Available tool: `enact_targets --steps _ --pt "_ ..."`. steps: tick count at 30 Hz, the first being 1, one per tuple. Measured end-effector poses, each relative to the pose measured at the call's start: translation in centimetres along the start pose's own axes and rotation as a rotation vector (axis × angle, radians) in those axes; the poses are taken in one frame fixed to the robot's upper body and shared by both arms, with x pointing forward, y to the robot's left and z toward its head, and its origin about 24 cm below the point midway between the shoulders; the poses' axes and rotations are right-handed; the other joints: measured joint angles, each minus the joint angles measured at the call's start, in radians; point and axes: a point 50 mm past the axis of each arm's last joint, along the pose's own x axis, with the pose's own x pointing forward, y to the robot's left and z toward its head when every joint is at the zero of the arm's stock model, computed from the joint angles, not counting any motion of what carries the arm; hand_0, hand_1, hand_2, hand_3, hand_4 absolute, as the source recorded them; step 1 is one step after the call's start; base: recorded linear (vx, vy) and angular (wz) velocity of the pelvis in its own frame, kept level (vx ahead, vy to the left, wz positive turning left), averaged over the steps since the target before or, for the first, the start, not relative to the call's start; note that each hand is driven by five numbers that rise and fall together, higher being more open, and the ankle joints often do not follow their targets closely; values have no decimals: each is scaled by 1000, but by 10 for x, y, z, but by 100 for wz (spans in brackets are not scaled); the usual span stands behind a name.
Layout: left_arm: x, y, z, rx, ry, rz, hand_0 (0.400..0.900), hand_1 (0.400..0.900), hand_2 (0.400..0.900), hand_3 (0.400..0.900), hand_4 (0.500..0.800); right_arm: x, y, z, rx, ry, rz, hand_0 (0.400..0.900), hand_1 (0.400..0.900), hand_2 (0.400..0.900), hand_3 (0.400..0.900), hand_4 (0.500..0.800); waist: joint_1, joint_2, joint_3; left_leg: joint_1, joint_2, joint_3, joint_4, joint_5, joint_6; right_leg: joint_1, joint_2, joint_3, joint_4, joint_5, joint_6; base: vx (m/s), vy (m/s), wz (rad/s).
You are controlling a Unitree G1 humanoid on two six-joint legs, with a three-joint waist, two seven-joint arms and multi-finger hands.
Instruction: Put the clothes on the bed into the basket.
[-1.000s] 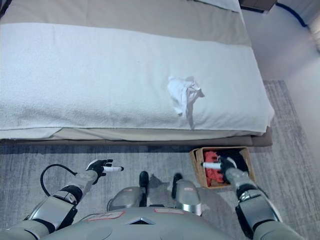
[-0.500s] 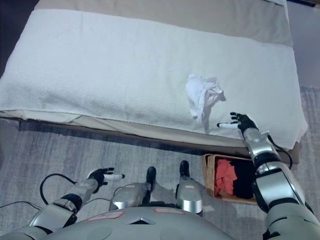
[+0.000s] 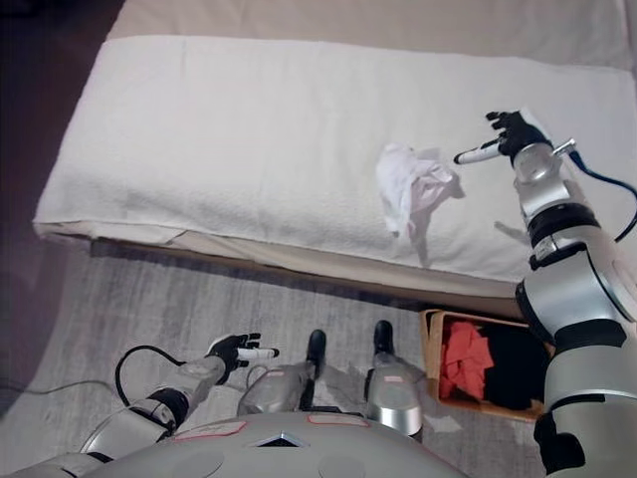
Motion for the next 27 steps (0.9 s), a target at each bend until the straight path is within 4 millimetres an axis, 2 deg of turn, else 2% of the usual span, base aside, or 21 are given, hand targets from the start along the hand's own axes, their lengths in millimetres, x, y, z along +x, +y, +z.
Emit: enact_targets --steps 2,4,7,12,17,27 --pt "-1 -4 -10 1 13 -11 900 900 900 900 800 1 -3 4 -21 -1 -9 900 900 900 900 800 7 28 6 -25 1 -14 1 5 -5 -20 0 -14 0 0 -1 -31 -55 19" --pt "-2 -8 -11 4 13 -24 900 900 900 900 800 0 -10 5 -24 8 -36 900 900 900 900 800 23 56 24 -53 0 -24 1 17 -13 -42 -1 -23 0 3 -5 -22 -35 20" --pt "-2 -12 -13 20 13 -37 900 900 900 900 800 1 -10 1 -29 30 -41 900 900 900 900 800 46 87 49 -73 3 -43 -6 33 -30 -56 0 -46 1 7 -11 -37 -27 21" --pt "-2 -15 -1 33 -41 -53 900 900 900 900 800 1 -20 14 -18 1 -73 900 900 900 900 800 44 94 125 -110 5 -70 -21 59 -37 -89 1 -71 1 8 -11 -14 0 18" --pt "-3 -12 9 54 -85 -53 900 900 900 900 800 0 -26 18 -14 -7 -109 900 900 900 900 800 47 105 171 -148 3 -94 -22 70 -42 -115 -1 -94 2 10 -14 -4 15 19" --pt "-5 -20 24 87 -159 -84 900 900 900 900 800 -9 -78 14 0 9 -264 900 900 900 900 800 75 161 214 -190 -12 -121 -22 88 -51 -143 -17 -123 2 12 -16 12 25 17"
